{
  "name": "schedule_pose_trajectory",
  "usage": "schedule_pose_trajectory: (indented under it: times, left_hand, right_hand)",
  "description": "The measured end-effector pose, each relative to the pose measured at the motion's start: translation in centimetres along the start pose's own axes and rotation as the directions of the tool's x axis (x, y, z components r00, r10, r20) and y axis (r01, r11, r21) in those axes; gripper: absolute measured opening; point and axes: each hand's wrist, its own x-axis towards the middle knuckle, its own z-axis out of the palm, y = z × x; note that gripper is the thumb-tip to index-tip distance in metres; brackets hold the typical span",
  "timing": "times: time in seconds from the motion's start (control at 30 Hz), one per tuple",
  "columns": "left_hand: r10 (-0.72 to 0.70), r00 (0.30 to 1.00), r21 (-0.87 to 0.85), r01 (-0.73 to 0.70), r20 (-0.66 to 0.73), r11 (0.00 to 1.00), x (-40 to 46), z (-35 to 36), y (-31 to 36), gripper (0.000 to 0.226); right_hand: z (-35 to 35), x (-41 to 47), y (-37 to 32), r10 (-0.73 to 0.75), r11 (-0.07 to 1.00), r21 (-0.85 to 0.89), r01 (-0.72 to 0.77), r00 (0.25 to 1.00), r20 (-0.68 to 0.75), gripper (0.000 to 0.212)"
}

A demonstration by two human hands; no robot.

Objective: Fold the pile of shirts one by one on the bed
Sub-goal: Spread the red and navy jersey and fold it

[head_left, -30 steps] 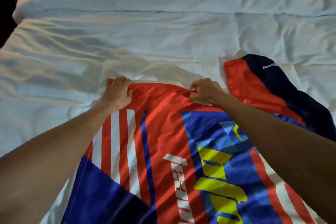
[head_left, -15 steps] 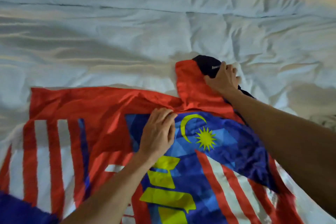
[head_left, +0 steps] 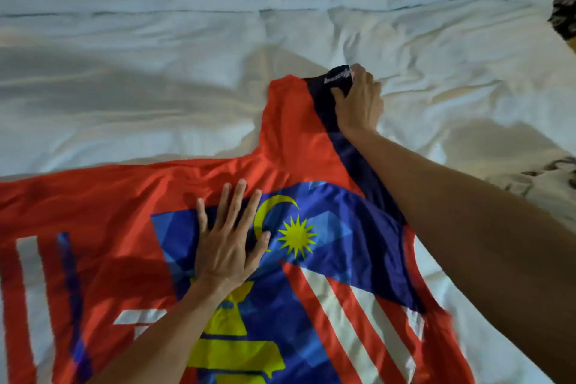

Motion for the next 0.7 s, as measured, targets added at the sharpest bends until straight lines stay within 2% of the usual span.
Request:
schedule_pose_trajectory:
  times: [0.07,0.1,0.17,0.2,0.27,0.3,0.33,0.37,0.4,0.43,0.47,0.5,0.63,0.7]
  left_hand:
    - [-0.01,0.999,0.047,0.007,0.048,0.999,0.2,0.0,-0.1,0.074]
    - [-0.02,0.998,0.063,0.016,0.067,0.998,0.2,0.1,-0.1,0.074]
    - [-0.034,0.995,0.09,0.026,0.094,0.996,0.3,0.2,0.0,0.074]
    - [-0.039,0.994,0.104,0.028,0.102,0.994,0.3,0.2,0.0,0.074]
    - [-0.047,0.993,0.127,0.032,0.112,0.991,0.3,0.3,0.2,0.074]
    - [-0.049,0.992,0.131,0.034,0.112,0.991,0.4,0.4,0.2,0.074]
    - [-0.05,0.993,0.131,0.035,0.109,0.991,0.4,0.4,0.2,0.074]
    - [-0.049,0.993,0.132,0.035,0.108,0.991,0.5,0.6,0.1,0.075]
    - [-0.049,0.993,0.135,0.034,0.109,0.99,0.6,0.7,0.0,0.075]
    - [-0.05,0.993,0.138,0.035,0.109,0.99,0.6,0.8,0.0,0.075]
    - [-0.053,0.993,0.14,0.037,0.108,0.989,0.6,0.8,0.1,0.075]
    - [-0.056,0.992,0.142,0.04,0.111,0.989,0.6,0.8,0.0,0.074]
    - [-0.06,0.99,0.135,0.042,0.131,0.99,0.6,0.5,0.3,0.072]
    - [-0.098,0.987,0.123,0.083,0.128,0.989,0.6,0.2,0.6,0.071]
  right_hand:
    - [0.9,-2.2,0.5,-0.1,0.995,0.006,0.1,0.995,-0.009,0.074]
    - [1.1,-3.8,0.8,-0.149,0.989,0.022,0.149,0.988,-0.029,0.076]
    - [1.6,-8.7,1.7,-0.297,0.953,0.036,0.299,0.953,-0.066,0.065]
    - [1.7,-12.0,2.3,-0.391,0.918,0.064,0.392,0.92,-0.031,0.06]
    - [1.6,-18.2,4.3,-0.574,0.819,0.101,0.565,0.804,0.156,0.056]
    - [1.3,-20.2,5.9,-0.62,0.778,0.068,0.625,0.744,0.25,0.058]
    - [0.9,-21.0,7.9,-0.616,0.758,-0.022,0.652,0.727,0.302,0.059]
    - [0.3,-20.8,9.9,-0.548,0.781,-0.143,0.608,0.778,0.308,0.062]
    - [-0.5,-19.9,11.6,-0.418,0.836,-0.267,0.479,0.872,0.257,0.065]
    - [-1.7,-18.7,12.8,-0.245,0.895,-0.337,0.293,0.953,0.18,0.067]
    - [-3.0,-17.4,13.7,-0.081,0.931,-0.347,0.114,0.991,0.109,0.069]
    - [-4.1,-16.3,14.1,0.033,0.945,-0.327,-0.004,0.996,0.083,0.07]
    - [-7.9,-14.6,14.0,0.171,0.966,-0.218,-0.143,0.979,0.115,0.057]
    - [-9.0,-14.2,13.9,0.276,0.953,-0.185,-0.24,0.94,0.202,0.052]
